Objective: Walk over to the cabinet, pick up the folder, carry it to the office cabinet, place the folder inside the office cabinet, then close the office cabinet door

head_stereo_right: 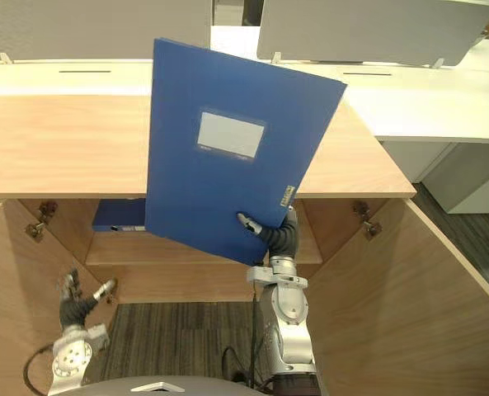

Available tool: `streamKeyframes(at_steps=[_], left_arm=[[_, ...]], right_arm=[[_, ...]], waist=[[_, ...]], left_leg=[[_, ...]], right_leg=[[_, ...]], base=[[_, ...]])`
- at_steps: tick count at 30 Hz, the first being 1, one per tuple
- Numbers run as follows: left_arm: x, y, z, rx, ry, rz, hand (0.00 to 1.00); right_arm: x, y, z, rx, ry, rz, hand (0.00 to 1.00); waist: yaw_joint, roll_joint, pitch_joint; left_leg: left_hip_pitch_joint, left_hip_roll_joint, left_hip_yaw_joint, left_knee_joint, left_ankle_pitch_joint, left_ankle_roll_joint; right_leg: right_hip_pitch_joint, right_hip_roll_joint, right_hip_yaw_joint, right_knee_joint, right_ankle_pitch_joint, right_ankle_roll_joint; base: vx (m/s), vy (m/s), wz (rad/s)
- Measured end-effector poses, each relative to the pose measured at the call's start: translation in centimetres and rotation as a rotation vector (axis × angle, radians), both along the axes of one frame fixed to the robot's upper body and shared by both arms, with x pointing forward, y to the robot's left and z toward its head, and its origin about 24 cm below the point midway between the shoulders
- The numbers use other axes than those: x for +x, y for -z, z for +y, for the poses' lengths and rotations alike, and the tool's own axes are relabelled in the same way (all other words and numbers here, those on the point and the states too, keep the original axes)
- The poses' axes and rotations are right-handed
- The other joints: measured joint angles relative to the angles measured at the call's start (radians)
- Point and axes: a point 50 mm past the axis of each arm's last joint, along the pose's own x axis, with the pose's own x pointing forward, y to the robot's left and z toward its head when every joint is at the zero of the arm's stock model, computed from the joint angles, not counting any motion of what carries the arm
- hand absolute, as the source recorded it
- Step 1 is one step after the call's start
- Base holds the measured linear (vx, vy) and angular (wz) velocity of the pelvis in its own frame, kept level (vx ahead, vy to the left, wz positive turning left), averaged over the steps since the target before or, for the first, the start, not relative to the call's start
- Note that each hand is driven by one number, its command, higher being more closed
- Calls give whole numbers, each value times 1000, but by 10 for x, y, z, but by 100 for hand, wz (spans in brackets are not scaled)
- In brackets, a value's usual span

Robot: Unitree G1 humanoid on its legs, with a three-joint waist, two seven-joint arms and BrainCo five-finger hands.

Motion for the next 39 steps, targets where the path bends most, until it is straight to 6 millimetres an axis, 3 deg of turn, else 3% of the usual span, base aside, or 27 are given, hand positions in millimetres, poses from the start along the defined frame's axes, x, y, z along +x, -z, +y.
streamKeyframes(at_steps=[6, 12, 16, 19, 23, 27, 31, 39], left_arm=[[-43, 51, -1, -83, 15, 317, 0], [-42, 58, 12, -52, 66, 388, 0], [-12, 51, 15, -16, 133, 335, 0], [25, 39, 13, 14, 185, 250, 0], [46, 28, 12, 41, 229, 188, 0], [66, 12, 10, 51, 241, 82, 0], [92, -13, 8, 46, 253, -59, 0], [132, -57, -8, 17, 312, -302, 0]], right_arm=[[0, 7, 19, -50, -120, 30, 100], [4, 32, 37, -250, -272, 119, 100], [24, 12, 54, -423, -365, 6, 100], [44, -5, 68, -615, -411, -97, 100], [46, -5, 78, -736, -458, -124, 100], [50, -15, 71, -820, -436, -170, 100], [51, -49, 54, -809, -338, -278, 100], [70, -100, 11, -523, -134, -345, 100]], waist=[[13, -5, 11], [19, -8, 57], [18, -9, 177], [18, 3, 280], [27, 8, 315], [32, 29, 356], [31, 36, 394], [46, 38, 444]], left_leg=[[-8, 0, -4, 2, 0, -1], [-39, 1, -4, 14, 2, -3], [-178, 7, 11, 132, -17, 4], [-389, 37, -3, 390, -101, 13], [-550, 56, -16, 558, -153, 16], [-732, 96, -17, 755, -230, 14], [-898, 125, -21, 873, -250, 24], [-1131, 152, -53, 1021, -266, 21]], right_leg=[[-4, 1, -4, -3, -2, -1], [-42, 2, 0, 12, -1, -3], [-199, -9, 31, 148, -21, -12], [-384, -13, 39, 341, -75, -16], [-547, -17, 49, 514, -128, -18], [-734, -16, 65, 694, -191, -22], [-899, -10, 77, 798, -197, -27], [-1130, -8, 72, 959, -229, -45]], base=[[-2, -3, 1], [-42, -17, -2], [-132, -6, -14], [-236, -18, -1], [-190, 16, 4], [-205, -4, -11], [-200, -9, -10], [-81, -38, 3]])
